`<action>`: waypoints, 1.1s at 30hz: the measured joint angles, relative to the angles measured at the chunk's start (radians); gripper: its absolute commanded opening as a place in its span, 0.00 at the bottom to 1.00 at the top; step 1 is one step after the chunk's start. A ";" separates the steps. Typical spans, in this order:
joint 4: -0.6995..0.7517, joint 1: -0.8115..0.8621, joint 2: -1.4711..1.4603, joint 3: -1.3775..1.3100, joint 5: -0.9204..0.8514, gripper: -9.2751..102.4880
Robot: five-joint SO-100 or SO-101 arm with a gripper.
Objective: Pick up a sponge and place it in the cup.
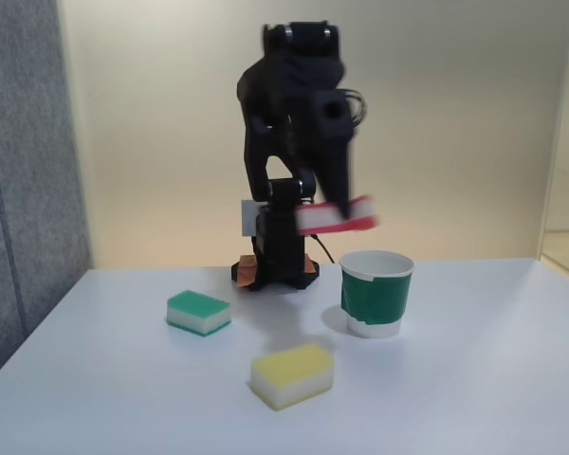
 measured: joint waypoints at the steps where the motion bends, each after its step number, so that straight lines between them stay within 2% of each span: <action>1: -0.025 -0.040 0.023 0.018 -0.003 0.08; 8: -0.141 -0.249 0.103 0.121 0.044 0.08; 15: -0.141 -0.370 0.164 0.229 0.044 0.08; 26: 0.023 -0.360 0.186 0.268 0.029 0.08; 33: 0.044 -0.357 0.178 0.268 -0.020 0.10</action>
